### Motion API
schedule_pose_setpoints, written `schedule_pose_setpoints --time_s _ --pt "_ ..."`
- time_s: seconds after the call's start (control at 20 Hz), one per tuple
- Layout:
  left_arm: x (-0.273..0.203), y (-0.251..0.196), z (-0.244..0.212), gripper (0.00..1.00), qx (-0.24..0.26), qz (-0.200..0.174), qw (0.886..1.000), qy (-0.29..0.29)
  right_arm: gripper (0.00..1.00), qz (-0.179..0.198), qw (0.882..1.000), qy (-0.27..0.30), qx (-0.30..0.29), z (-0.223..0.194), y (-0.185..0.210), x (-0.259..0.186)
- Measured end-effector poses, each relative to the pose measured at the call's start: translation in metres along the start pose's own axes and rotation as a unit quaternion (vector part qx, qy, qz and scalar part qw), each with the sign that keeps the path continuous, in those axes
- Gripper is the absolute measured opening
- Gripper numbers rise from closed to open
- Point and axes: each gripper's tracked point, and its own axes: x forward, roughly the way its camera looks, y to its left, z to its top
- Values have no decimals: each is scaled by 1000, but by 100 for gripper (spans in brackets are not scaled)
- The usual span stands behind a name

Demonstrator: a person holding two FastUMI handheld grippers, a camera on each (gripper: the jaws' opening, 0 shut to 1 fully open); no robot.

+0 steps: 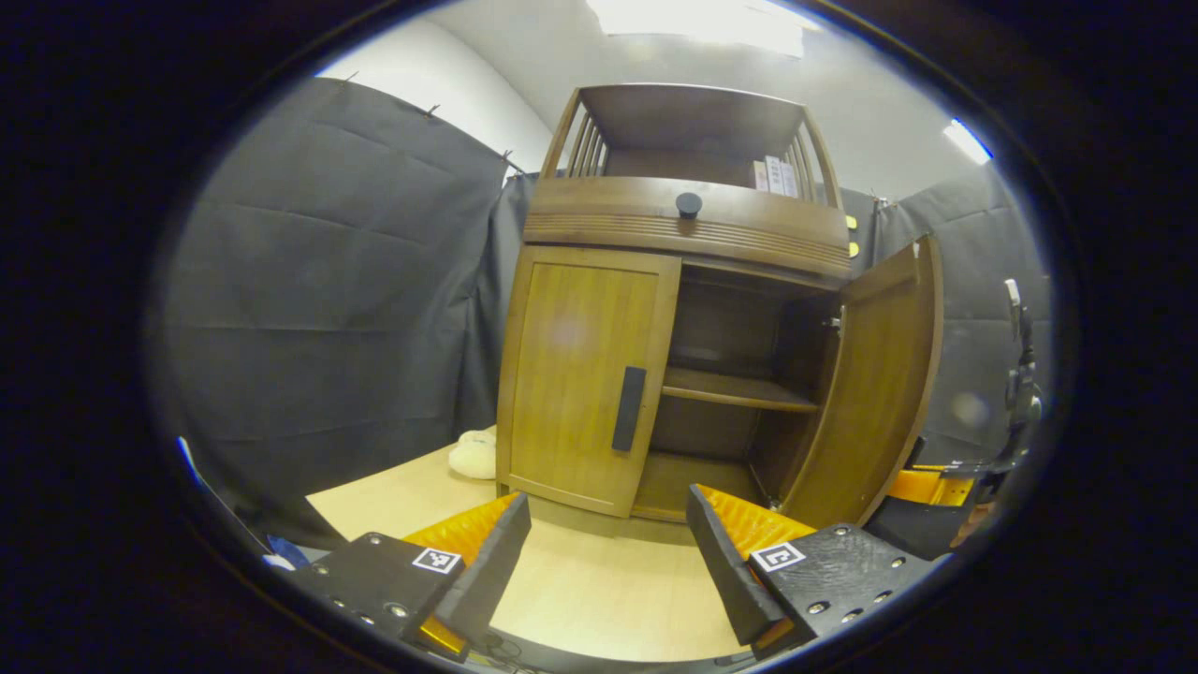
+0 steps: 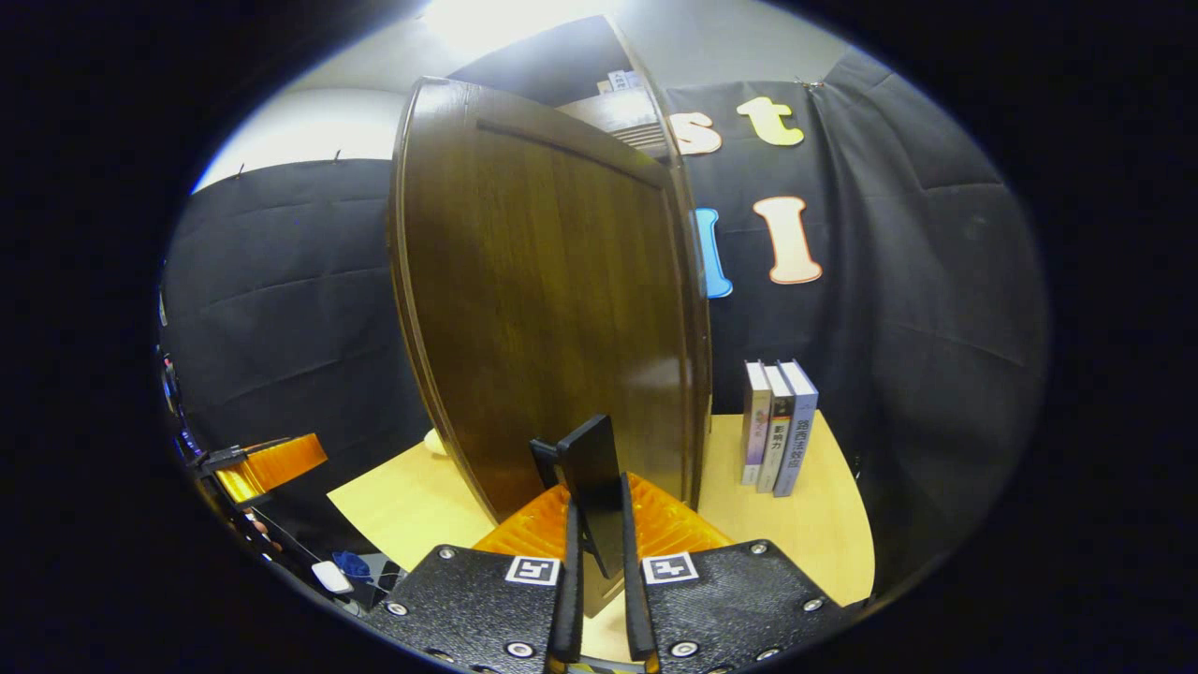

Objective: Open the right door of the double-door shoe cabinet with the right hand, and open the left door with the left hand.

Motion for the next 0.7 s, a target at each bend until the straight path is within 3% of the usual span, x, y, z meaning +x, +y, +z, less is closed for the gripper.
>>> schedule_pose_setpoints --time_s 0.25,0.3,0.4,0.7 --pt "0 -1 0 100 9 -4 1000 -1 14 -12 1000 -6 9 0 -24 -9" --pt "1 -1 1 96 12 -4 1000 -5 12 -17 1000 -8 8 0 -30 -10" --pt "0 -3 0 100 21 -8 1000 -9 7 -26 1000 -12 6 0 -42 -13" --pt "-3 -4 -1 100 22 -11 1000 -11 7 -58 998 -12 5 0 -71 -20"
